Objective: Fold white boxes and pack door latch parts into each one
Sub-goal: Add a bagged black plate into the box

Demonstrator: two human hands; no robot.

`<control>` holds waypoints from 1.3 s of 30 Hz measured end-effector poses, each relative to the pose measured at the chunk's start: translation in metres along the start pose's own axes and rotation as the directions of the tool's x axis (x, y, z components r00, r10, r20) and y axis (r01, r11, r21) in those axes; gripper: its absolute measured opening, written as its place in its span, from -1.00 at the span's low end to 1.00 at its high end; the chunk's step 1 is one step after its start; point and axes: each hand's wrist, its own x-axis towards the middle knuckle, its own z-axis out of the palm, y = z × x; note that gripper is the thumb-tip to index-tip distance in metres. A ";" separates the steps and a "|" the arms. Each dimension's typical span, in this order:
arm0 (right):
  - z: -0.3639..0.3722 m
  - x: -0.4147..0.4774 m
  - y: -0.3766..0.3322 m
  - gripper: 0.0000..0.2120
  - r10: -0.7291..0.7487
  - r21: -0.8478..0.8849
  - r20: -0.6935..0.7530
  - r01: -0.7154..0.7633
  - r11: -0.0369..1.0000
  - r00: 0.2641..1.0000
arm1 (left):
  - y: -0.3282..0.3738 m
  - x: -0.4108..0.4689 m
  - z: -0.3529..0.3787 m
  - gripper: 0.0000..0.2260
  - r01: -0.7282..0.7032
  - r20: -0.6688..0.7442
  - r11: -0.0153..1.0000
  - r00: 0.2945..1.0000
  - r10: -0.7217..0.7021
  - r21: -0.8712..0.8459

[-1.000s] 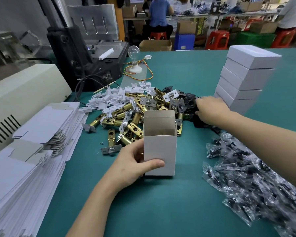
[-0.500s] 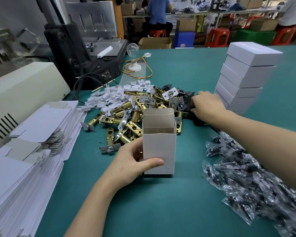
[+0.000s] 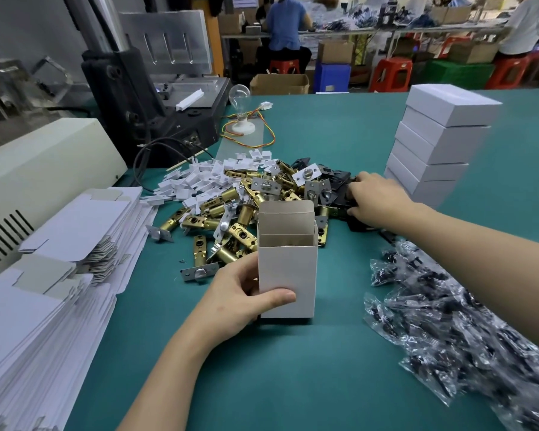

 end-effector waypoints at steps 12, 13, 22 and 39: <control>-0.013 -0.008 -0.002 -0.91 0.007 0.009 0.011 -0.007 1.000 1.000 | 0.000 -0.001 -0.001 -0.57 0.013 0.006 1.000 1.000 -0.013 0.006; -0.014 -0.008 -0.001 -0.88 0.004 0.005 0.014 -0.004 1.000 1.000 | 0.000 -0.001 -0.001 -0.58 0.015 0.007 1.000 1.000 -0.015 0.009; -0.020 -0.012 0.000 -0.82 0.037 0.241 -0.067 -0.020 0.970 0.997 | 0.002 -0.002 -0.001 -0.59 0.019 0.012 1.000 1.000 -0.019 0.021; -0.043 -0.057 -0.033 -0.40 0.083 0.950 -0.037 0.061 -0.307 0.996 | -0.002 0.001 -0.001 -0.56 0.016 0.001 1.000 1.000 -0.016 0.003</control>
